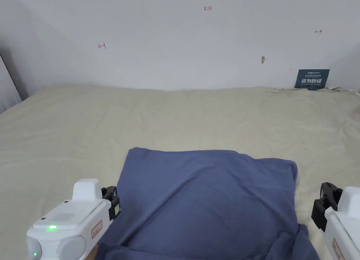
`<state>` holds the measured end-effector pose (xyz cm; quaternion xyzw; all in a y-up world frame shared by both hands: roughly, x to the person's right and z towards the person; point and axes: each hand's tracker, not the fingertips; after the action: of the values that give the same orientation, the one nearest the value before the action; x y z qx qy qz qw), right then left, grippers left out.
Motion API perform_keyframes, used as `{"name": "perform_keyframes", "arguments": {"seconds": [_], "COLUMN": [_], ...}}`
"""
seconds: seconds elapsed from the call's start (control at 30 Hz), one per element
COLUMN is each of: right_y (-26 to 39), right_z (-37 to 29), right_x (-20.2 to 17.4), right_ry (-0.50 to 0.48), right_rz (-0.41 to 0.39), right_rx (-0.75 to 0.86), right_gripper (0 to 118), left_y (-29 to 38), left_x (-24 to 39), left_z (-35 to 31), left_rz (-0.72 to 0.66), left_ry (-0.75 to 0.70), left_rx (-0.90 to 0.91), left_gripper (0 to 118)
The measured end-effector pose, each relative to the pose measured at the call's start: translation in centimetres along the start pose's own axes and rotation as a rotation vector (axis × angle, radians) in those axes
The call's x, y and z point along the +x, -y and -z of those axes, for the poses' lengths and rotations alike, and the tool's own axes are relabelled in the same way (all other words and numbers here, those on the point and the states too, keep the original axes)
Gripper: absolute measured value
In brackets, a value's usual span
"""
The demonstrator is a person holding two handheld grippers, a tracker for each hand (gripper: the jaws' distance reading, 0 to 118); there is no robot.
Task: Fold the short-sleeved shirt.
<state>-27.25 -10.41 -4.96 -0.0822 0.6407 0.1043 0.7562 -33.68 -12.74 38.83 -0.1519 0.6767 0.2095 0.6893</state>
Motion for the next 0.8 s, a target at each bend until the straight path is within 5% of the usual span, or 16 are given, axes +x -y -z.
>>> {"name": "perform_keyframes", "arguments": {"seconds": [0.37, 0.43, 0.47, 0.5, 0.57, 0.8], "right_y": [0.7, 0.9, 1.0, 1.1, 1.3, 2.0], "right_z": [0.2, 0.3, 0.3, 0.4, 0.5, 0.8], "right_x": [-0.2, -0.2, -0.2, -0.1, -0.1, -0.4], "right_ry": [-0.018, -0.022, -0.022, -0.023, -0.033, -0.042], "right_rz": [0.008, 0.008, 0.008, 0.009, 0.013, 0.012], "right_rx": [-0.036, -0.044, -0.049, -0.053, -0.065, -0.092], "right_gripper": [0, 0, 0, 0, 0, 0], "left_y": [3.8, 4.7, 5.1, 5.6, 6.2, 7.5], "left_x": [-3.5, -4.2, -4.5, -4.7, -4.9, -5.9], "left_z": [5.5, 6.0, 6.3, 6.6, 6.7, 7.5], "left_rz": [-0.083, -0.102, -0.102, -0.099, -0.094, -0.085], "left_ry": [-0.028, -0.033, -0.036, -0.048, -0.073, -0.115], "left_rx": [-0.475, -0.486, -0.501, -0.519, -0.521, -0.558], "left_gripper": [0, 19, 34, 63, 92, 94]}}
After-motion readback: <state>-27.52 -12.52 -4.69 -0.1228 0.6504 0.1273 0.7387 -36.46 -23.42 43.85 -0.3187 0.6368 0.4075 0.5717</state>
